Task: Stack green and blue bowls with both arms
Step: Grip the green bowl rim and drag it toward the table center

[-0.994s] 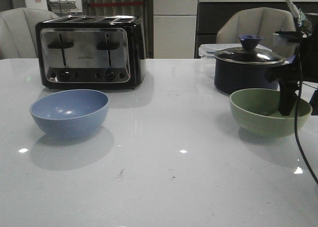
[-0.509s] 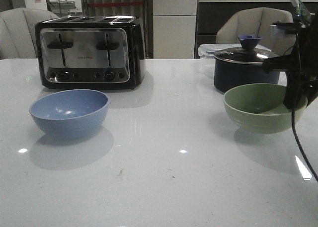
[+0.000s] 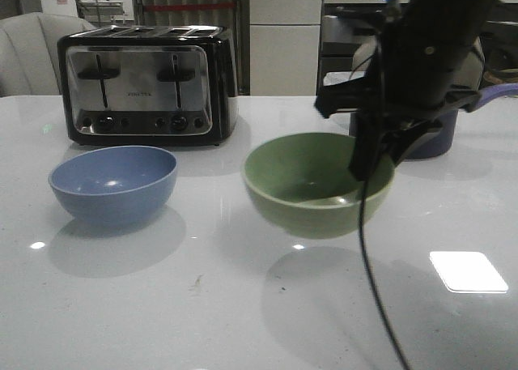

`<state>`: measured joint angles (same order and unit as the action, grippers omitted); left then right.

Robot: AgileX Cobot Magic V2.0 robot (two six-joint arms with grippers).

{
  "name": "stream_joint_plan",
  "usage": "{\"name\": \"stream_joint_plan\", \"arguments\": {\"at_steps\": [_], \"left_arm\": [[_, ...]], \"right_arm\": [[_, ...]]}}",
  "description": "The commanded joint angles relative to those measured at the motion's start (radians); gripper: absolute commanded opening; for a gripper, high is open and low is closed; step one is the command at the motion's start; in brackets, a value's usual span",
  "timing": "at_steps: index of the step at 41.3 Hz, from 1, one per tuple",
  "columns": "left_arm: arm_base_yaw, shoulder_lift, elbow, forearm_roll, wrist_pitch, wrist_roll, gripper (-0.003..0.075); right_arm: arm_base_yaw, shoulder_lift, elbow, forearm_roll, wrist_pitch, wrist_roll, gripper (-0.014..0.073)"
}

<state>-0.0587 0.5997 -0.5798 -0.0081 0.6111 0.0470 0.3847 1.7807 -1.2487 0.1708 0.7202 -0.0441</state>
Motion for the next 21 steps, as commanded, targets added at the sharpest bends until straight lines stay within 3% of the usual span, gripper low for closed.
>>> {"name": "stream_joint_plan", "arguments": {"at_steps": [1, 12, 21], "left_arm": [[0.000, 0.007, -0.029, -0.005, -0.078, 0.001, 0.0527], [0.000, 0.007, -0.029, -0.005, -0.078, 0.001, 0.0527], [0.000, 0.007, -0.029, -0.005, -0.078, 0.001, 0.0527]], "right_arm": [[0.039, -0.037, -0.005, 0.054, -0.088, -0.014, 0.0057], [0.089, 0.031, 0.001, 0.109, -0.137, -0.014, 0.0087], [0.090, 0.041, 0.001, 0.108, -0.142, -0.014, 0.0391]]}}
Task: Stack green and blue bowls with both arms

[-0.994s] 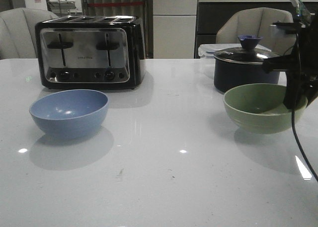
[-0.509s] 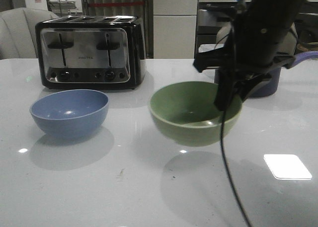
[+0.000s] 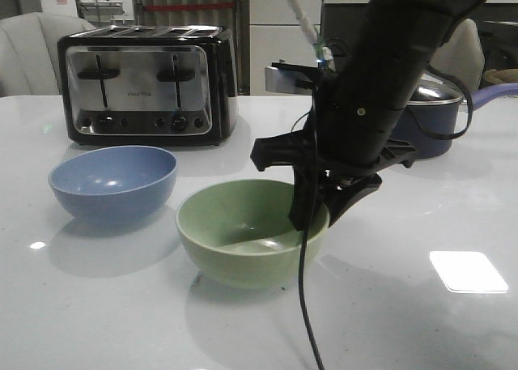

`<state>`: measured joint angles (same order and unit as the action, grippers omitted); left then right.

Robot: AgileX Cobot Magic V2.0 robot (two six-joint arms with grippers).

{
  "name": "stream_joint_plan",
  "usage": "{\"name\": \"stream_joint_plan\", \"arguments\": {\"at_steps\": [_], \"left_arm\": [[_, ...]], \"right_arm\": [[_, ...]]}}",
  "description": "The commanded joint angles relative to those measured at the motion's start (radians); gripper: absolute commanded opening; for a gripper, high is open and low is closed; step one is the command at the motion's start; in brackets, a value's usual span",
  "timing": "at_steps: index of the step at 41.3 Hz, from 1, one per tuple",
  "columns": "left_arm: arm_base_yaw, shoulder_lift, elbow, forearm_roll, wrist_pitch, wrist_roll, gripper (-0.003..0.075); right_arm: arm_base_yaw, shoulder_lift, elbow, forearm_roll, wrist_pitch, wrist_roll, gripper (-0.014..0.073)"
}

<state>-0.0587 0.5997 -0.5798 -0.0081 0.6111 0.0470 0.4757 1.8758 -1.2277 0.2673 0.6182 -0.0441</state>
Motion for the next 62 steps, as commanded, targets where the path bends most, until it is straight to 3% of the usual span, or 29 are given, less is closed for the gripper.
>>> {"name": "stream_joint_plan", "arguments": {"at_steps": [1, 10, 22, 43, 62], "left_arm": [[0.000, 0.007, -0.029, -0.005, -0.078, 0.001, 0.0527], [0.000, 0.007, -0.029, -0.005, -0.078, 0.001, 0.0527], [0.000, 0.007, -0.029, -0.005, -0.078, 0.001, 0.0527], [0.000, 0.009, -0.029, -0.009, -0.078, 0.001, 0.0527], [-0.129, 0.257, -0.113, -0.022, -0.066, 0.024, 0.0529]], "right_arm": [[-0.001, -0.058, -0.020, 0.011, -0.044, -0.014, 0.0410], [0.002, -0.172, -0.001, 0.009, -0.049, -0.103, 0.0425], [0.019, -0.479, 0.217, 0.008, -0.084, -0.239, 0.0425], [0.019, -0.974, 0.555, -0.026, -0.107, -0.245, 0.0425], [0.019, -1.044, 0.597, -0.027, -0.104, -0.245, 0.0425]]}}
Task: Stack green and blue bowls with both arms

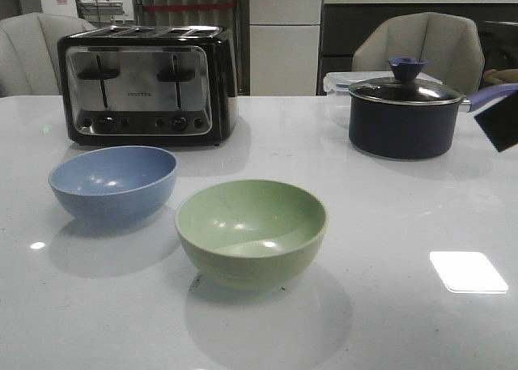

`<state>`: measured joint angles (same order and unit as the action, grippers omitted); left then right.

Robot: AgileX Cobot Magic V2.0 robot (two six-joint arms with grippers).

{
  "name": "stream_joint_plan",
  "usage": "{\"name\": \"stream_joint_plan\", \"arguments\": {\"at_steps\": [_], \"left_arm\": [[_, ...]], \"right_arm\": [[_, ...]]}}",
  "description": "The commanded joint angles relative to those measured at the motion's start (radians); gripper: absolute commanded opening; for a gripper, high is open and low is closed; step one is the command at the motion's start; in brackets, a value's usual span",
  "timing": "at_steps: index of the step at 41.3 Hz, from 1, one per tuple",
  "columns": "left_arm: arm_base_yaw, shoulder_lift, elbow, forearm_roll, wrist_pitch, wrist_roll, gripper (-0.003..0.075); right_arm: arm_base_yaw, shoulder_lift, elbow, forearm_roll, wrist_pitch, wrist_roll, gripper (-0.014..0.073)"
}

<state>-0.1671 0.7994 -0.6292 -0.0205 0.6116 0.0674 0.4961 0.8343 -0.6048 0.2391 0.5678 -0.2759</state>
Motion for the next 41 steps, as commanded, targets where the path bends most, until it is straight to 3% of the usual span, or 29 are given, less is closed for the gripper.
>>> {"name": "stream_joint_plan", "arguments": {"at_steps": [1, 11, 30, 41], "left_arm": [[-0.022, 0.085, -0.077, -0.012, -0.066, 0.003, 0.0533], [-0.022, 0.357, -0.225, -0.063, -0.070, 0.003, 0.0631], [-0.024, 0.852, -0.526, -0.090, -0.095, 0.003, 0.0564], [-0.024, 1.002, -0.610, -0.140, -0.153, 0.003, 0.0441]], "right_arm": [[-0.001, -0.003, -0.026, 0.001, -0.053, -0.014, 0.0425], [-0.001, -0.003, -0.026, 0.001, -0.053, -0.014, 0.0425], [-0.001, -0.003, -0.026, 0.001, -0.051, -0.014, 0.0425], [-0.001, -0.003, -0.026, 0.001, -0.051, -0.014, 0.0425]]}}
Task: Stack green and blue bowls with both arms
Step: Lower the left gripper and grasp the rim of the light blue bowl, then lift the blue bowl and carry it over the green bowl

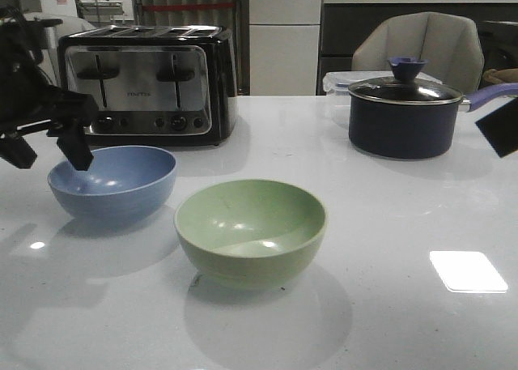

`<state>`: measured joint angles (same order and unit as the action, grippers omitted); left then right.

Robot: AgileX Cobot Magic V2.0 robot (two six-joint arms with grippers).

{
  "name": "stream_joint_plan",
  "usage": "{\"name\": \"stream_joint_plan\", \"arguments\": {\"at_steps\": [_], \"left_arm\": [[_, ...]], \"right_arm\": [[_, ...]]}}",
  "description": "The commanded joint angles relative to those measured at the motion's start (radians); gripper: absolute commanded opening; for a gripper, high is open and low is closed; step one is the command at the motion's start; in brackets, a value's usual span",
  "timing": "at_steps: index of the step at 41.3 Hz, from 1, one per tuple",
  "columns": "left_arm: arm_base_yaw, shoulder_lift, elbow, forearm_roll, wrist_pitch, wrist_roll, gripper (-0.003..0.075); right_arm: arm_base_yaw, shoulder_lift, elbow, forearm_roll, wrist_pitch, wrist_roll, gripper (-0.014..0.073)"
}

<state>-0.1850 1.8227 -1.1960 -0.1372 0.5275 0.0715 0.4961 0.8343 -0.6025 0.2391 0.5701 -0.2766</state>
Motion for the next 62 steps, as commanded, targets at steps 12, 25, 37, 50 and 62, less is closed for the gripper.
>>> {"name": "stream_joint_plan", "arguments": {"at_steps": [12, 25, 37, 50, 62], "left_arm": [[-0.006, 0.002, -0.045, -0.026, -0.056, -0.001, 0.0211], [-0.006, 0.002, -0.045, -0.022, -0.010, -0.001, 0.0093], [-0.021, -0.062, -0.091, -0.050, 0.106, 0.033, 0.0093], [-0.161, -0.230, -0.140, -0.064, 0.187, 0.110, 0.0093], [-0.363, -0.238, -0.140, -0.064, 0.198, 0.124, 0.0093]], "right_arm": [[-0.001, -0.003, -0.029, 0.001, -0.054, -0.013, 0.0425], [-0.001, -0.003, -0.029, 0.001, -0.054, -0.013, 0.0425], [-0.001, -0.003, -0.029, 0.001, -0.054, -0.013, 0.0425], [-0.001, -0.003, -0.029, 0.001, -0.054, -0.013, 0.0425], [-0.001, -0.003, -0.029, 0.001, -0.054, -0.013, 0.0425]]}}
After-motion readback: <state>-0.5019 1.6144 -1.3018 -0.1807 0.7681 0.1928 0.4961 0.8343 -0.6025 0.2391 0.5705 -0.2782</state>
